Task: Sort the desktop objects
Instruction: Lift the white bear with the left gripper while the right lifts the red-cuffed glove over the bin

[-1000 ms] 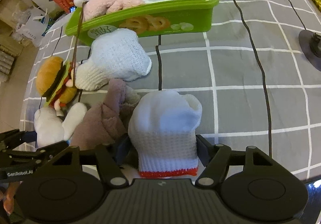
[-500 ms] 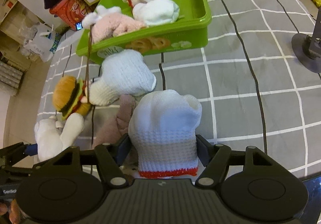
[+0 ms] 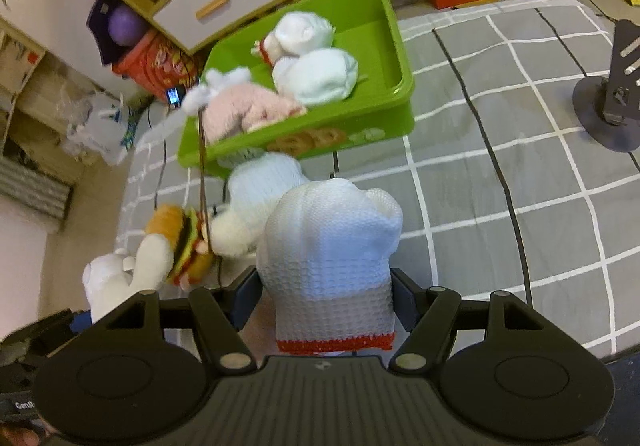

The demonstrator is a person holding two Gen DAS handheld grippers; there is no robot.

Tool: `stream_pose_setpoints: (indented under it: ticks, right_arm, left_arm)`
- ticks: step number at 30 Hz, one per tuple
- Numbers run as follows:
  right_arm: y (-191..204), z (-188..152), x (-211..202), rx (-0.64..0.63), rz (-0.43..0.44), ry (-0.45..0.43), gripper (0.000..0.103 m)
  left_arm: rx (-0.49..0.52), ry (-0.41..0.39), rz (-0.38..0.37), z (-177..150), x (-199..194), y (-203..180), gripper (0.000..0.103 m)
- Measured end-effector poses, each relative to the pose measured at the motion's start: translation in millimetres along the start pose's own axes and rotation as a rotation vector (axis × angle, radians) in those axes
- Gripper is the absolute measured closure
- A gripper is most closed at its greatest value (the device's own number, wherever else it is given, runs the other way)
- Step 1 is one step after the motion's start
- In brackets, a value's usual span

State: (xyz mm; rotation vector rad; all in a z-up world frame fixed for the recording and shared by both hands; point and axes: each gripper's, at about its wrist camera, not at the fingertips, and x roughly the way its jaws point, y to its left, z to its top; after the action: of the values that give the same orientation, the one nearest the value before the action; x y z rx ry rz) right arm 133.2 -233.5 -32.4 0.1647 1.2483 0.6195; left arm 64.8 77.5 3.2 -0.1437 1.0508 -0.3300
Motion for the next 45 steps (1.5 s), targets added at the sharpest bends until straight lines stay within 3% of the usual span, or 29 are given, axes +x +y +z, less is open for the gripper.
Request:
stream_pose_setpoints:
  ticks: [11, 19, 22, 27, 33, 37, 40, 45]
  right_arm:
    - [-6.1, 17.5, -9.0, 0.067, 0.018, -0.057, 0.034]
    - [-12.7, 30.7, -6.7, 0.096, -0.019, -0.100, 0.034]
    - [-16.9, 32.9, -8.0, 0.134, 0.011, -0.111, 0.034]
    - [-19.3, 43.4, -7.5, 0.161, 0.038, -0.098, 0.034]
    - [-19.1, 70.2, -14.9, 0.184, 0.018, -0.136, 0.034]
    - [-13.8, 95.0, -14.5, 0.192, 0.059, -0.183, 0.034]
    - [-7.5, 118.0, -4.0, 0.203, 0.112, -0.208, 0.034]
    - [-6.2, 141.2, 15.2, 0.222, 0.170, -0.230, 0.034]
  left_arm:
    - [-0.067, -0.054, -0.017, 17.4, -0.3, 0.8, 0.029]
    - [-0.148, -0.132, -0.004, 43.5, 1.5, 7.3, 0.029]
    - [-0.170, -0.171, 0.014, 55.3, -3.1, 10.8, 0.029]
    - [-0.212, -0.173, 0.016, 79.2, 2.4, 17.9, 0.029]
    - [-0.173, -0.160, 0.037, 110.1, 13.1, 10.7, 0.029]
    - [-0.152, -0.184, 0.026, 129.8, 23.9, 7.7, 0.029]
    - [-0.122, -0.235, 0.062, 148.9, 37.8, 6.3, 0.029]
    - [-0.162, -0.229, 0.056, 171.3, 63.7, 16.0, 0.029]
